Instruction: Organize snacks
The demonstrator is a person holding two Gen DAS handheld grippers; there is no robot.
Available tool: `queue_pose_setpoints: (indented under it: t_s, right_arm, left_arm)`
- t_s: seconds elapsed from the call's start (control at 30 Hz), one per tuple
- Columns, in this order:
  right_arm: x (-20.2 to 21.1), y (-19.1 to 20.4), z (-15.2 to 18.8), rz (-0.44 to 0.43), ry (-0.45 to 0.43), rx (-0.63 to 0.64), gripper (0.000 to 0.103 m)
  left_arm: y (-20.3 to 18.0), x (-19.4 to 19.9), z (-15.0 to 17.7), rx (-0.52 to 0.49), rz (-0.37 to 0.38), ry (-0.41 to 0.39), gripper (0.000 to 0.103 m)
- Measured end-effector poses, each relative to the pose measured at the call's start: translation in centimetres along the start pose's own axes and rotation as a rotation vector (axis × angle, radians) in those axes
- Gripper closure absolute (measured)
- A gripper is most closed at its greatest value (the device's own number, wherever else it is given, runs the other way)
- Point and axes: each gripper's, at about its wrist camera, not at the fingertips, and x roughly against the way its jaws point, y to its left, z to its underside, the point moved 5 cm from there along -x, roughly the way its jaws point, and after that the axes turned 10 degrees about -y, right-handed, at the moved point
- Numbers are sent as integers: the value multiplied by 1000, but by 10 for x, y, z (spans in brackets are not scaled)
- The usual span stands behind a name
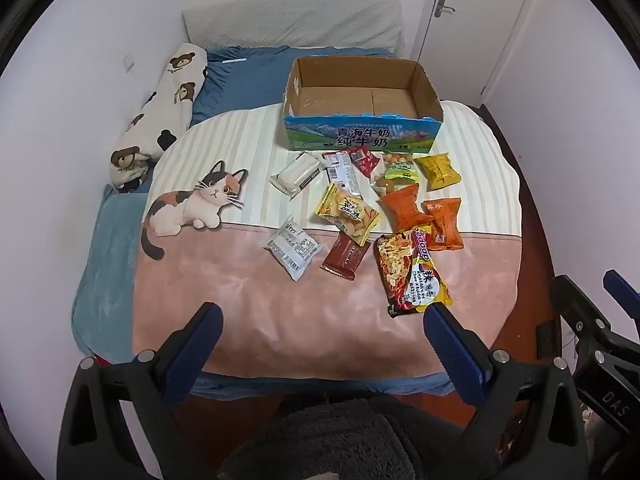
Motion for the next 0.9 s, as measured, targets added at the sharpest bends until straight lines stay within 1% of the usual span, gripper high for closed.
queue_pose_setpoints:
  t_s: [0.3, 0.33, 0.6, 0.9]
  right_arm:
    - [0, 0, 1, 3, -5, 2, 0]
    - [0, 0, 2, 2, -5, 0, 0]
    - [4, 2, -4, 3, -16, 6, 0]
    - [2, 2, -1, 2, -18, 6, 0]
  left_arm:
    - [0, -1, 0, 3, -3, -5, 0]
    - [-2, 3, -8, 2, -2, -6, 0]
    - [4, 5, -15, -1, 3, -10, 0]
    - [2, 9, -12, -2, 1, -11, 0]
